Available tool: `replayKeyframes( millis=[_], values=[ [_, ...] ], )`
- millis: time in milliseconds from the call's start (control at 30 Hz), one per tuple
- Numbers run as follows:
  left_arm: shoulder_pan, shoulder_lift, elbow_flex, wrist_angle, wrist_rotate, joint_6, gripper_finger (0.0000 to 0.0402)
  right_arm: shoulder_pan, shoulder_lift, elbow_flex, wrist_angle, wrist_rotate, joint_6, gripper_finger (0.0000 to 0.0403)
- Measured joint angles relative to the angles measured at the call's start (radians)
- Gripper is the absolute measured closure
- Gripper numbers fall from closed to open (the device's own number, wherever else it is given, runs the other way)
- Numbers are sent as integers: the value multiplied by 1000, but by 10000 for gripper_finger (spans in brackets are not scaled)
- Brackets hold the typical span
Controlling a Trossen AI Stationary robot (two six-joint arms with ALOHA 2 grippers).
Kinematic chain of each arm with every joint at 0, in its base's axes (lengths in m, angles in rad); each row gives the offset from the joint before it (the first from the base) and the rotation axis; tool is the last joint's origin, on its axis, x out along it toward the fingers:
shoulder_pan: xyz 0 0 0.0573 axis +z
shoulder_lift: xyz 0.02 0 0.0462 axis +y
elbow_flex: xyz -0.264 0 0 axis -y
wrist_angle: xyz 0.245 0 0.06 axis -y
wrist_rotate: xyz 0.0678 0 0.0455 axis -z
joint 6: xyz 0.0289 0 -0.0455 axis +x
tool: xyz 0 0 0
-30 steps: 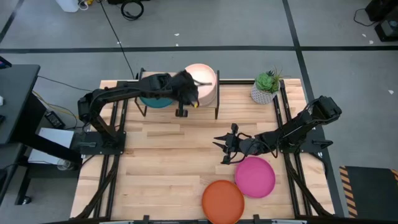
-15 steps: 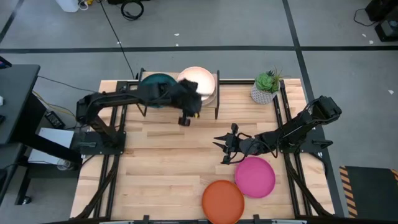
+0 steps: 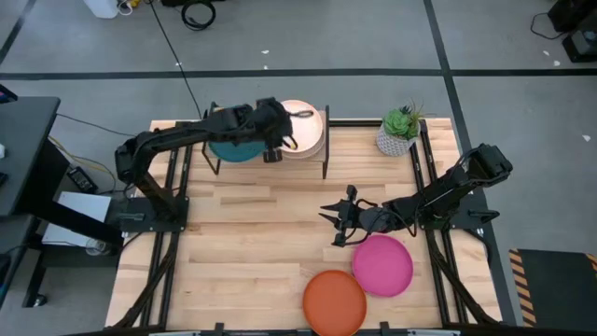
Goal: Place and stack plates onto a shelf
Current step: Stack the light orange plate on top of the gray plate on the shelf
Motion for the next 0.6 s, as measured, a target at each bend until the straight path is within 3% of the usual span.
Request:
replayKeyframes(
  millis=[300,600],
  values=[
    [42,31,0,-10,127,3,249,-1,0,0,0,0,-11,306],
    [36,103,0,-8,93,65,249,-1,0,0,1,0,-11,306]
  ],
)
